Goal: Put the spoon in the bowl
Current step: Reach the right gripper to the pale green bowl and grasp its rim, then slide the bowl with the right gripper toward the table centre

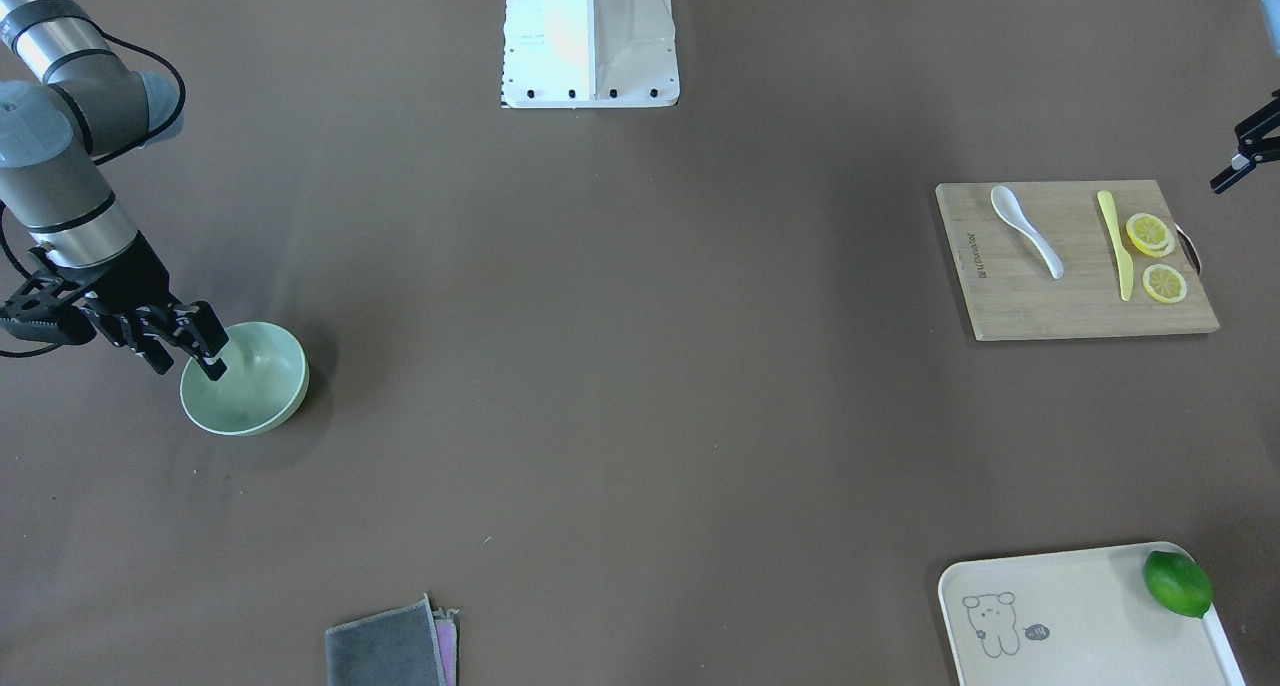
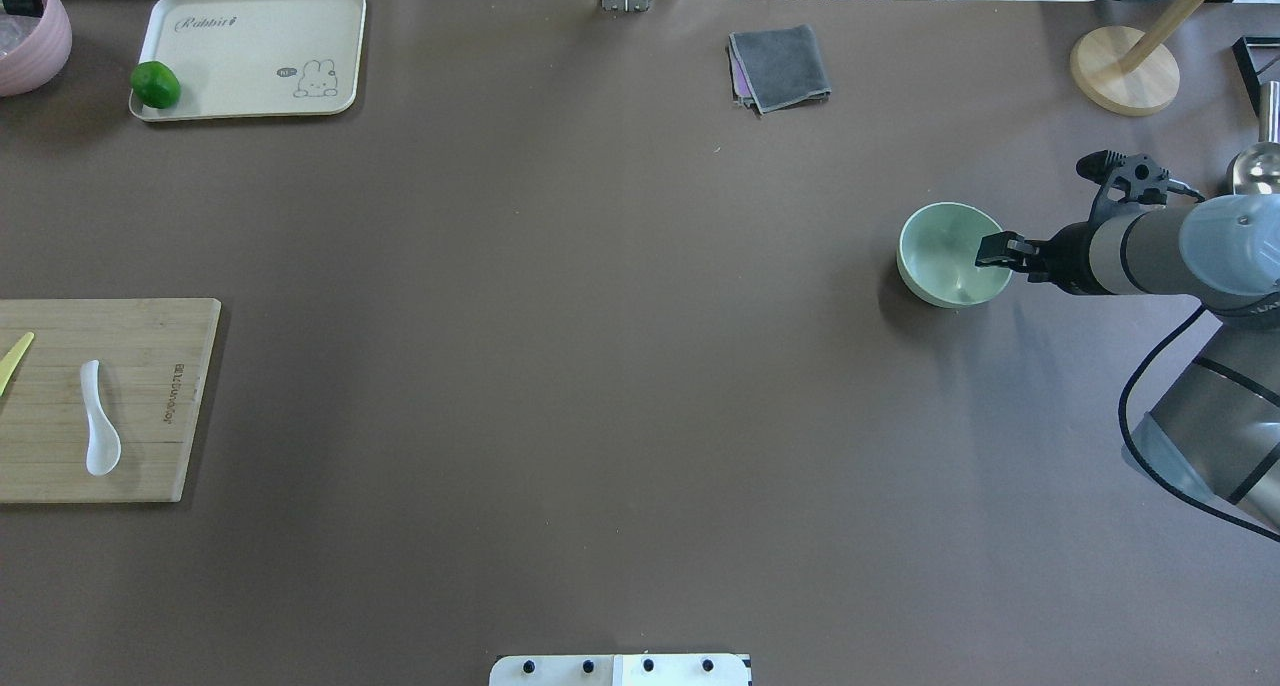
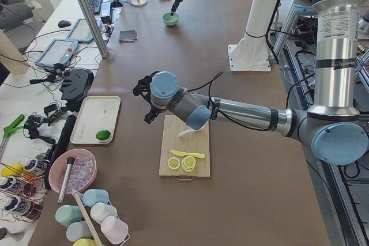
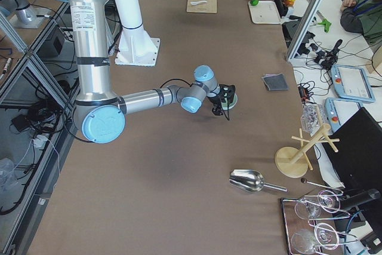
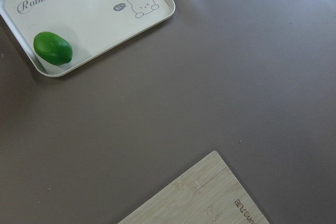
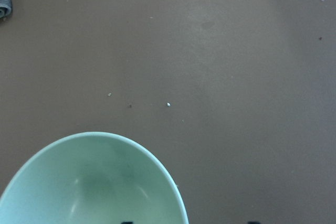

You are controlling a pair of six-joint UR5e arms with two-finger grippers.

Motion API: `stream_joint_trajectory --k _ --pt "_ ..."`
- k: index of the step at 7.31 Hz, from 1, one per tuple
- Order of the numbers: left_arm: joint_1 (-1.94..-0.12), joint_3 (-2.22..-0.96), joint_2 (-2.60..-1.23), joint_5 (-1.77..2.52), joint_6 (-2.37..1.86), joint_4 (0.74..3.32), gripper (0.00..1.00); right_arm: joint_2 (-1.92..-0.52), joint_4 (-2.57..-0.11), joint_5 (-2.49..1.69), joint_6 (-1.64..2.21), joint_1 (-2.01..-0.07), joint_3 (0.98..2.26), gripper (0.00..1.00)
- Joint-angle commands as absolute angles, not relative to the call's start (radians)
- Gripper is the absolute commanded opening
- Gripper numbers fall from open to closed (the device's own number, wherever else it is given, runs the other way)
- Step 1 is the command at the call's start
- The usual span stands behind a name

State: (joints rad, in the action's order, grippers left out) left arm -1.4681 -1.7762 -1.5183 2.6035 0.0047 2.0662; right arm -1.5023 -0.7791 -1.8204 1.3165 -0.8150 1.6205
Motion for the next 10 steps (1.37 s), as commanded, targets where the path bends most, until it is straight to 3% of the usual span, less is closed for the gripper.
stream_joint_trajectory --k 1,4,7,10 --pt "-1.468 -1.776 -1.520 2.605 0.003 2.066 0.98 -1.488 -0.779 -1.796 1.373 -0.789 1.621 0.00" --pt "-1.467 -1.776 -1.520 2.606 0.003 2.068 0.98 -1.390 -0.823 -1.776 1.449 -0.761 1.634 0.00" --pt "-1.463 -1.776 -1.520 2.609 0.003 2.068 0.98 -1.171 -1.256 -1.665 1.648 -0.617 1.774 0.00" --pt "-1.451 -1.776 -1.519 2.611 -0.033 2.101 0.98 -0.892 -1.569 -1.567 1.888 -0.409 1.738 0.00"
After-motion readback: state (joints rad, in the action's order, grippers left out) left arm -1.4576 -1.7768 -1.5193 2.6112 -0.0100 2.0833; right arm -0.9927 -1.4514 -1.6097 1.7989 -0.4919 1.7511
